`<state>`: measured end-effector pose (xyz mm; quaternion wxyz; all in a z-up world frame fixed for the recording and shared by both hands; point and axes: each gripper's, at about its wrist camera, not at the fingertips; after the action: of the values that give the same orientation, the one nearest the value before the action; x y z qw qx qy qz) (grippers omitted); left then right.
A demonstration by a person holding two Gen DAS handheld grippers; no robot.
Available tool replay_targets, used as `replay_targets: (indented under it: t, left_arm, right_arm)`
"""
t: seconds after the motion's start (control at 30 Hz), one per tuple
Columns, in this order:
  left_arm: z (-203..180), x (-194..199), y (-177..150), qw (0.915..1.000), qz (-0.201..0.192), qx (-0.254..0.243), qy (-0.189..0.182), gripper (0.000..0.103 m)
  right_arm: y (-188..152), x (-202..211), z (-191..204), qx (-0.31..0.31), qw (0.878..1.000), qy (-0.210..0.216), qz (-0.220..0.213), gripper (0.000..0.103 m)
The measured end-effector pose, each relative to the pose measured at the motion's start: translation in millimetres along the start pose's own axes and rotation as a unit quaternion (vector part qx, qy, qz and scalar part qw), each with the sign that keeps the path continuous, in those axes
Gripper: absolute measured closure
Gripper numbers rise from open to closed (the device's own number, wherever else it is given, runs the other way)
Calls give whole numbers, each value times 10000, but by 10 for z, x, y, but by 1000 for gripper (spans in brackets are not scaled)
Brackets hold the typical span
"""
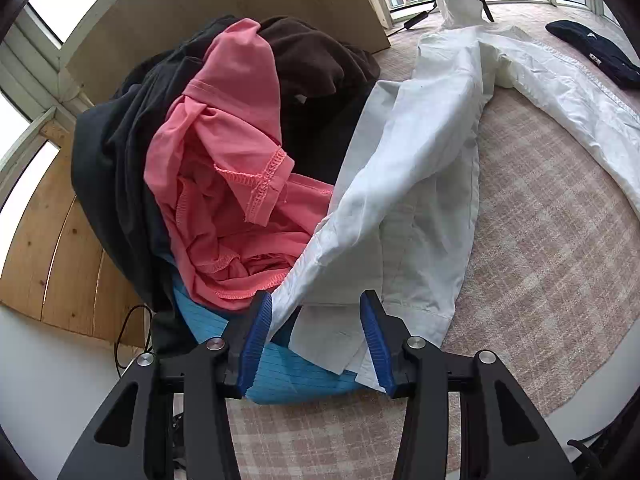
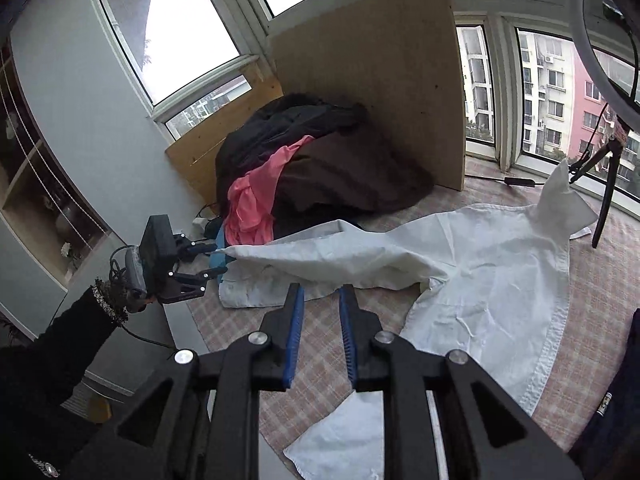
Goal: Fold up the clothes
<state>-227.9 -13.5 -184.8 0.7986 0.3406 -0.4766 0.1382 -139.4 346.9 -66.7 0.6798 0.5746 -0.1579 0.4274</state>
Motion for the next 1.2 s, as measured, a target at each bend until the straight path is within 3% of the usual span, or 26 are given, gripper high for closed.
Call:
replay_targets:
  t: [0.03,0.07,0.17,0.3,0.37,0.53,0.6,0.67,0.77,0.87,0.9,0.97,1.03,1.1,1.13,1.2]
  left_arm:
    - [50,-75,25,9995,127,-31,-296,99]
    - [111,-67,53,9984,147,5,-547,102]
    - [308,182,143,9893,4,185,-1449,102]
    - [502,767,186,9685,-432,345,-2426,102]
    - [525,908,185,9603,-503,320,-2725,102]
    - [515,743,154,9490,-371,474,-3094,102]
    - [511,672,141,9441,-315,538,-3237,102]
    - [532,588,129,9245,-183,844,-3713,102]
    - [479,624,77,9015,-21,970,-4217,102]
    - [545,634,14,8609,41,1293,-4920,102]
    - [609,568,-10,8611,107,1438,-4875,102]
    - [740,371,-73,8918,290,1531,-4247,102]
    - [883,60,-161,8878,666,1905,-4136,102]
    - [1017,-212,-257,8661,952,2313,-4328,101]
    - [1077,-298,-290,8667,1027,2463,-4214,101]
    - [1173,-375,-322,8845,1058,2521,-3780,98]
  right_arm:
    - [51,-94,-5,-11,9999,-98,62,82]
    - [103,-188,-11,-21,9997,-196,123,82]
    - [256,-469,-27,-54,9983,-490,308,81]
    - [556,-1231,-253,-543,9898,-708,1106,64]
    - [708,-1619,-370,-795,9820,-811,1512,64]
    - [1087,-2590,-663,-1414,9518,-1059,2508,64]
    - [1155,-2799,-628,-1310,9416,-1298,2819,64]
    - [1200,-2935,-600,-1154,9291,-1604,3125,64]
    - [1264,-2973,-478,-731,9270,-1789,3216,64]
    - [1246,-2900,-310,-222,9399,-1668,2970,64]
    - [1216,-2871,-262,-61,9432,-1647,2884,64]
    - [1142,-2808,-173,214,9490,-1605,2706,64]
    - [1061,-2740,-113,273,9542,-1512,2566,64]
    - [1001,-2672,-45,295,9593,-1445,2408,64]
    - [993,-2662,25,331,9619,-1406,2319,64]
    - [950,-2590,201,555,9670,-1231,2161,64]
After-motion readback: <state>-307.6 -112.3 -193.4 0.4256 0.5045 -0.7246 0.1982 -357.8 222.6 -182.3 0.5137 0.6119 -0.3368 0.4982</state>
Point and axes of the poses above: each gripper's, at about its wrist camera, not at the fingertips, and x roughly against the way its jaws point, z to its left, y to its top, and after that the axes turned 4 degrees about x, right-handed
